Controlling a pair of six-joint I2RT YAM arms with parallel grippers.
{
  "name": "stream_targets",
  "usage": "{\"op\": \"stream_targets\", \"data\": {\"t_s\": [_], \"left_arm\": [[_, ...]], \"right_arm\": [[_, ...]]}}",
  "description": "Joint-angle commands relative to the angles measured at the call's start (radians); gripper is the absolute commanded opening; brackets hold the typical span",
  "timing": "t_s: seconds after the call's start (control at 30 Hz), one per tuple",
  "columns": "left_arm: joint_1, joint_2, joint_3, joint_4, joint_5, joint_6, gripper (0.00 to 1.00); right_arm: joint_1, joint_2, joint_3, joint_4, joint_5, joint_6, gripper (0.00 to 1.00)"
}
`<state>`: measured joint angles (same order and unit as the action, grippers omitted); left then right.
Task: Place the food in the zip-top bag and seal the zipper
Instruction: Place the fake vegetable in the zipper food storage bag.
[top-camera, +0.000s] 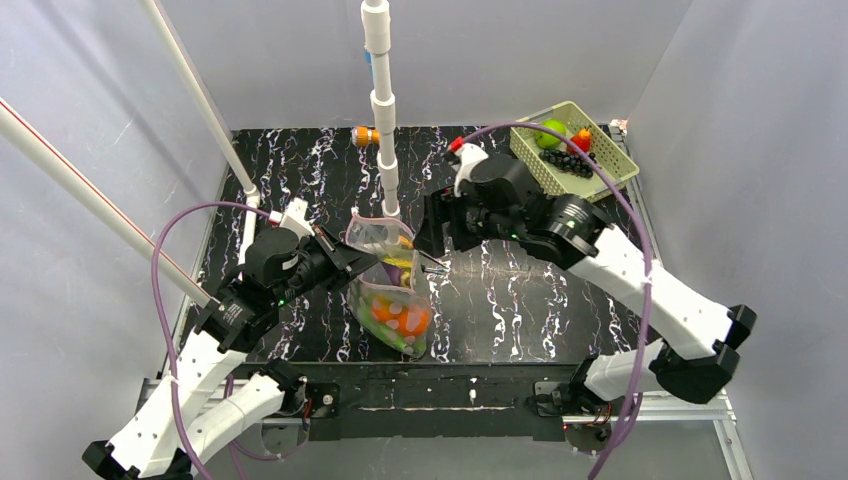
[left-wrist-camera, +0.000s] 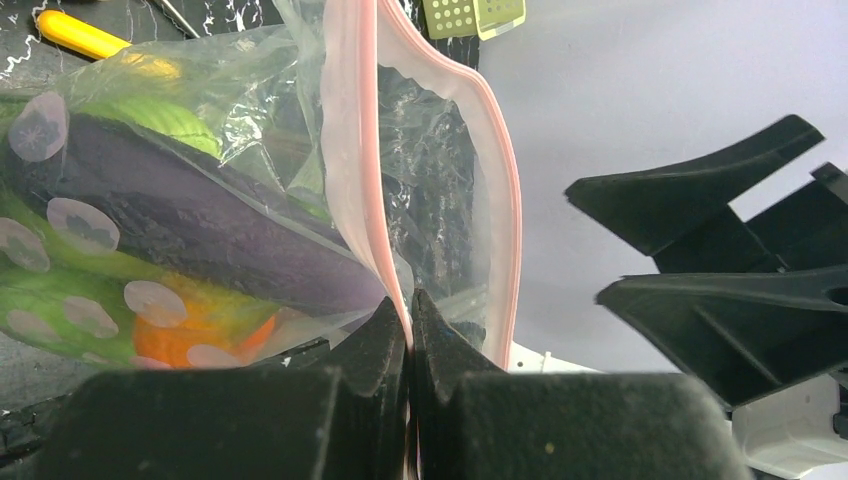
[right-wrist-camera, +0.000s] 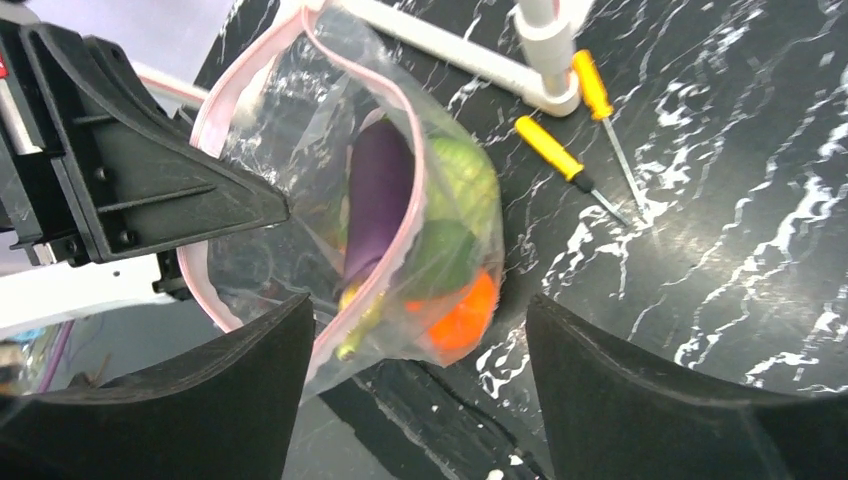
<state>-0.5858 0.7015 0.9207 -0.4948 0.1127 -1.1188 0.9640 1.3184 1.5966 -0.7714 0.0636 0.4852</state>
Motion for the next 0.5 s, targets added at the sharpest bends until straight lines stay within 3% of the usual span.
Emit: {"op": "stream_targets", "data": {"t_s": [0.0, 0.13, 0.23, 0.37, 0.47], "left_arm": [[-0.003, 0.006, 0.024, -0.01, -0.002, 0.005, 0.0], [-0.003, 0.019, 0.033, -0.017, 0.001, 0.007, 0.0], [-0.003, 0.045, 0.059, -0.043, 0.0, 0.014, 0.0], [-0.004, 0.082, 0.089, -0.08, -0.001, 0.019, 0.0], [-0.003, 0.098, 0.115, -0.105, -0.025, 0.023, 0.0]], "right_arm": [[0.005, 0.085, 0.058, 0.008, -0.138, 0.02, 0.82], [0.018, 0.144, 0.068, 0.04, -0.124, 0.012, 0.89], [0.047, 0.183, 0.08, 0.06, -0.067, -0.004, 0.85], [0.124, 0.221, 0.133, 0.047, 0.122, -0.051, 0.62], [0.157, 0.22, 0.164, 0.056, 0.174, -0.082, 0.31]]}}
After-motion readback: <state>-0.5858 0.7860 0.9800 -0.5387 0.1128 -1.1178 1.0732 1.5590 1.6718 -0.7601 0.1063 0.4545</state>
